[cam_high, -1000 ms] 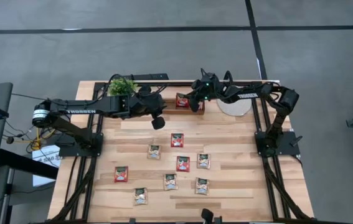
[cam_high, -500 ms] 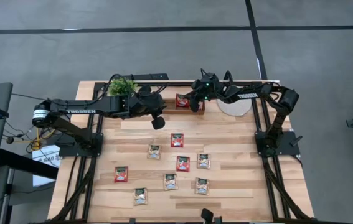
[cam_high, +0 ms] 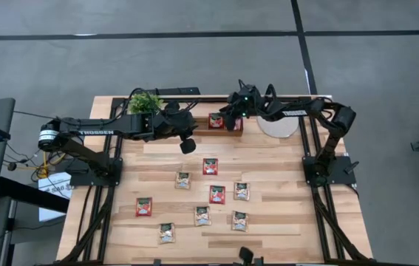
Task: Pick & Place Tea
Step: Put the red tea bag into the middle section of the wooden organizer
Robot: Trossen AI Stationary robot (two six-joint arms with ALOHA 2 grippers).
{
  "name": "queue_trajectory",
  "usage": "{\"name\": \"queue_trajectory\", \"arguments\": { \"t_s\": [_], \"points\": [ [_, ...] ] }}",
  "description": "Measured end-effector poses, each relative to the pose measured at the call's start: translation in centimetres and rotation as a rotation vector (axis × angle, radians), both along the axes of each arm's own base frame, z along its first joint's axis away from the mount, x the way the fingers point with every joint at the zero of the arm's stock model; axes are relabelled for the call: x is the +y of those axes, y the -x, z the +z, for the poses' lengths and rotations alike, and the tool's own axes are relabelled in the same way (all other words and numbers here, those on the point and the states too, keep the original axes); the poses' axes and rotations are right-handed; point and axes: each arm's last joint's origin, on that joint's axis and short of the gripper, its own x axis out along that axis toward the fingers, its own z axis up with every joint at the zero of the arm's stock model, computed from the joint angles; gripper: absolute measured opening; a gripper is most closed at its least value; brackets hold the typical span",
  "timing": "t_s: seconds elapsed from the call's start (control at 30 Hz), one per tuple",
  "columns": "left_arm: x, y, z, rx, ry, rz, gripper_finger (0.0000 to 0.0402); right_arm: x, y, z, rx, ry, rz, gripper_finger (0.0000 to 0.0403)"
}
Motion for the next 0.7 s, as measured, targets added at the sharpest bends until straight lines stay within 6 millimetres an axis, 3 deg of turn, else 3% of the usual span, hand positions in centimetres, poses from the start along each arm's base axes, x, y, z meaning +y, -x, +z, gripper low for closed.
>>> {"name": "queue_trajectory", "arguments": {
  "t_s": [0.17,0.37,0.53,0.7],
  "points": [
    [0.0,0.0,-0.1,0.006,0.009,-0.008,0.0074,1.5,0.6,3.3,0.052,-0.01,0.106,0.0093],
    [-0.5,0.1,-0.4,0.028,0.09,-0.067,0.0074,6.5,1.9,5.8,0.177,-0.051,0.323,0.0093],
    [-0.9,0.7,-1.2,0.103,0.149,-0.04,0.0074,11.7,0.5,5.0,0.285,-0.011,0.474,0.0093],
    [-1.0,1.6,-2.5,0.192,0.232,0.032,0.0074,14.6,-1.7,2.1,0.406,0.153,0.461,0.0093]
  ]
}}
